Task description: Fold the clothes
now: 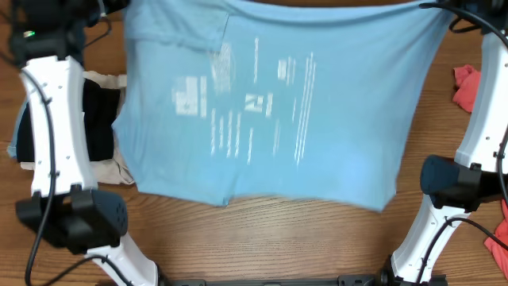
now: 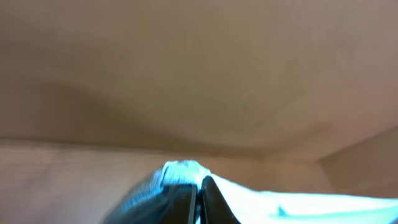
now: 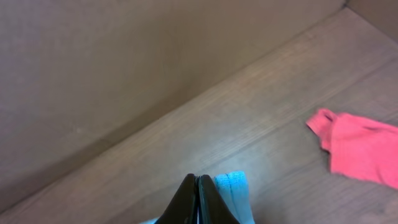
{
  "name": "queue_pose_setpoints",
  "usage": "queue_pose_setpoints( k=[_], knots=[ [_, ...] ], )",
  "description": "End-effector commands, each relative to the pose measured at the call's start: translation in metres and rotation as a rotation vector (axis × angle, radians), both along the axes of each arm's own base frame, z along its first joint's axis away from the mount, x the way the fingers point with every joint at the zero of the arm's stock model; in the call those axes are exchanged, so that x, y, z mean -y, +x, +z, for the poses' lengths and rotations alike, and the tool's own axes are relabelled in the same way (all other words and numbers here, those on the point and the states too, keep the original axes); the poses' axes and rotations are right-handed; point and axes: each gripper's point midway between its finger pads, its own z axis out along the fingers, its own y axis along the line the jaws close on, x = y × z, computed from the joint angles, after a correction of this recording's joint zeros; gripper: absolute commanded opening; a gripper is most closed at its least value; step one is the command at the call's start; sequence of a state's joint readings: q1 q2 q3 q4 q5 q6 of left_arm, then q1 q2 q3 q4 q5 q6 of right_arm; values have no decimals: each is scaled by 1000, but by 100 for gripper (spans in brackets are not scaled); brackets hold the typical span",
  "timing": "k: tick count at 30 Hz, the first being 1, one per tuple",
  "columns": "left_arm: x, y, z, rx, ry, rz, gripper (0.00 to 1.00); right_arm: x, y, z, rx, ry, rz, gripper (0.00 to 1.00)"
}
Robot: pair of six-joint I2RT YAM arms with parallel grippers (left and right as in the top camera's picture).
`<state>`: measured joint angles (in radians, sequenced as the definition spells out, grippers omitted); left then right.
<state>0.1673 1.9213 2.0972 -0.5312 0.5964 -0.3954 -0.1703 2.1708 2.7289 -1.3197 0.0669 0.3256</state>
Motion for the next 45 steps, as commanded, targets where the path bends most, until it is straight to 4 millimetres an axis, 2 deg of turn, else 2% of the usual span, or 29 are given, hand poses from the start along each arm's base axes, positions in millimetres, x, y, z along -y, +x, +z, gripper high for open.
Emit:
queue_pose_setpoints(
  k=[1, 2, 4, 5, 6, 8, 9, 11, 12, 13, 14, 17, 18, 19, 21, 23, 24, 26, 31, 34, 37, 41, 43, 45],
  knots=[
    [8, -3, 73, 208, -94, -32, 4, 1, -15, 76, 208, -40, 1, 4],
    [8, -11, 107, 289, -126, -48, 4, 0, -22, 97, 265, -51, -1, 4],
    [6, -23, 141, 352, -150, -56, 4, 0, -32, 120, 321, -65, -5, 4],
    [6, -36, 163, 401, -136, -78, 4, -1, -44, 138, 359, -84, -10, 4],
    [5, -52, 185, 437, -123, -100, 4, -2, -53, 147, 372, -102, -2, 4],
    [10, -78, 200, 428, -100, -155, 4, -1, -70, 149, 344, -124, -17, 4],
    [15, -86, 197, 406, -79, -188, 4, 2, -75, 142, 310, -128, -33, 4],
    [23, -95, 178, 330, -48, -229, 4, 6, -85, 125, 227, -132, -60, 4],
    [29, -97, 148, 214, -30, -240, 4, 6, -89, 106, 150, -125, -62, 4],
    [31, -99, 133, 162, -12, -241, 4, 6, -92, 98, 115, -120, -60, 4],
    [32, -98, 108, 77, 19, -224, 4, 6, -93, 83, 58, -111, -57, 4],
    [29, -100, 18, -252, 138, -137, 4, 5, -96, 44, -87, -88, -49, 4],
    [31, -102, 0, -316, 163, -135, 4, 5, -97, 31, -132, -81, -47, 4],
    [36, -106, -34, -436, 202, -153, 4, 4, -100, 15, -197, -71, -44, 4],
    [43, -115, -72, -579, 238, -185, 4, 4, -105, -13, -301, -54, -38, 4],
    [51, -131, -125, -786, 280, -239, 4, 3, -115, -53, -455, -28, -34, 4],
    [51, -138, -142, -861, 298, -249, 4, 4, -118, -66, -500, -20, -34, 4],
    [47, -150, -191, -1040, 338, -231, 4, 10, -135, -112, -658, 23, -61, 4],
    [40, -177, -242, -1218, 354, -247, 4, 23, -164, -167, -845, 80, -100, 4],
    [35, -194, -261, -1307, 369, -247, 4, 32, -182, -190, -923, 112, -128, 4],
    [28, -211, -276, -1396, 396, -229, 4, 38, -199, -211, -991, 144, -153, 4],
    [23, -244, -298, -1545, 405, -216, 4, 49, -234, -244, -1092, 213, -221, 4],
    [24, -266, -307, -1638, 397, -231, 4, 57, -250, -257, -1099, 245, -276, 4],
    [23, -281, -312, -1681, 396, -240, 4, 64, -261, -262, -1088, 268, -323, 4]
  ],
)
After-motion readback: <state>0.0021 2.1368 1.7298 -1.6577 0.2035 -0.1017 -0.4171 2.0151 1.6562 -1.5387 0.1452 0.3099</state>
